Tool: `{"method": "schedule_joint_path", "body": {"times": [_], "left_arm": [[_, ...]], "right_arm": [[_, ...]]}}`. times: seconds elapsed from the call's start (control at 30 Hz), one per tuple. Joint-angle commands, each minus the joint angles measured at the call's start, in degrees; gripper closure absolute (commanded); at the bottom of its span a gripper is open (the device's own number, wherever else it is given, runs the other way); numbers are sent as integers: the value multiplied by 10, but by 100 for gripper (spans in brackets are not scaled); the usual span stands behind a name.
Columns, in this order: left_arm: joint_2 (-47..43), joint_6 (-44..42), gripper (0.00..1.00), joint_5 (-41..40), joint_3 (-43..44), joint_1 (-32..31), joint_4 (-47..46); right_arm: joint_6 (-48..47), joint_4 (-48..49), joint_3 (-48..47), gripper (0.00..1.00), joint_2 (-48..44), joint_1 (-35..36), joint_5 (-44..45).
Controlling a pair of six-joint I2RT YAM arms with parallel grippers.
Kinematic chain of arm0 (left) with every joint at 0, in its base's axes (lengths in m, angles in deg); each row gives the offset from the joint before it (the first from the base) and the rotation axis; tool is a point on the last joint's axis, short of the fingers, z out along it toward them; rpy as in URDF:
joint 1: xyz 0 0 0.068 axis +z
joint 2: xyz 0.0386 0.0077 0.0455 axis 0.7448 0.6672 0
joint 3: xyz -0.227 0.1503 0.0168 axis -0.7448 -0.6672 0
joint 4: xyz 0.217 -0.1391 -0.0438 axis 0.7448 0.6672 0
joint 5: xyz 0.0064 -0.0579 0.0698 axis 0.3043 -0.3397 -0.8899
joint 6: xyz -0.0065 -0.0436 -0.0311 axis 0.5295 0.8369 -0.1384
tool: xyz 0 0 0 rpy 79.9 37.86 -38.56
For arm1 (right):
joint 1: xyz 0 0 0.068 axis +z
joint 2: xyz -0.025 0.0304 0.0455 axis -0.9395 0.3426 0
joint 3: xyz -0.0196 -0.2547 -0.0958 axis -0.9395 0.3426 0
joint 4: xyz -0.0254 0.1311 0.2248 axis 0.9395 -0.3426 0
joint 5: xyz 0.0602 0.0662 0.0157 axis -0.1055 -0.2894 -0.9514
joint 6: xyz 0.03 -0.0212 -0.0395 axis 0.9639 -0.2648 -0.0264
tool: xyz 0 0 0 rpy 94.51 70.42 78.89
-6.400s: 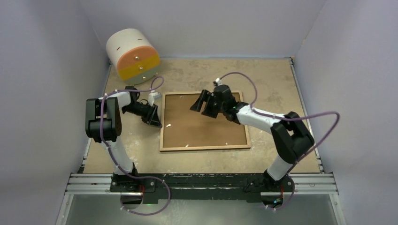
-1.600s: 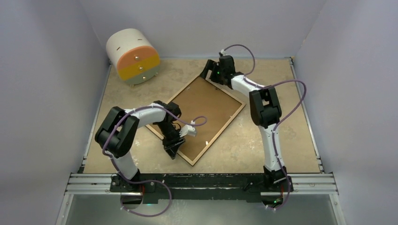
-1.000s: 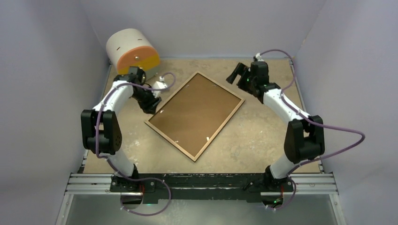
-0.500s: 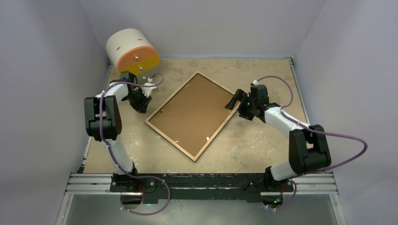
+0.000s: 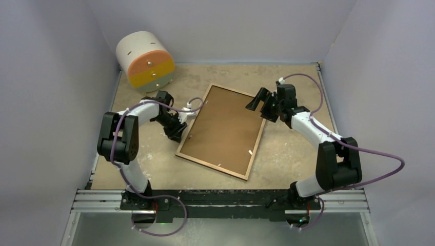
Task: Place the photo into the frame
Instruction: Adjust the photo frame at the center of the board, then install the photo frame at the center of the board.
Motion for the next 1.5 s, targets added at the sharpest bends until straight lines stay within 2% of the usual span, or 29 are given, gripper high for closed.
{"method": "schedule_joint_path", "body": {"times": [0.0, 0.13, 0.3, 0.4, 0.57, 0.73, 0.87, 1.47], "left_arm": [[-18, 44, 69, 73, -6, -9, 56], [-42, 113, 70, 69, 4, 0, 23], [-45, 190, 69, 102, 22, 9, -11], [-35, 232, 62, 99, 14, 9, -38], [-18, 249, 60, 86, -7, 9, -65], [-6, 245, 67, 84, -16, 9, -72], [6, 242, 81, 90, -22, 9, -73], [22, 237, 85, 103, -22, 9, -71]], "right_arm": [[-5, 20, -27, 1, -13, 3, -42], [27, 58, -17, 1, -9, 44, -58], [85, 116, -23, 7, 36, 145, -65], [130, 179, -16, 13, 69, 189, -80], [163, 245, -32, 17, 137, 254, -87], [171, 257, -68, 20, 192, 302, -83], [175, 260, -88, 23, 227, 327, -79], [166, 252, -128, 32, 295, 359, -40]]}}
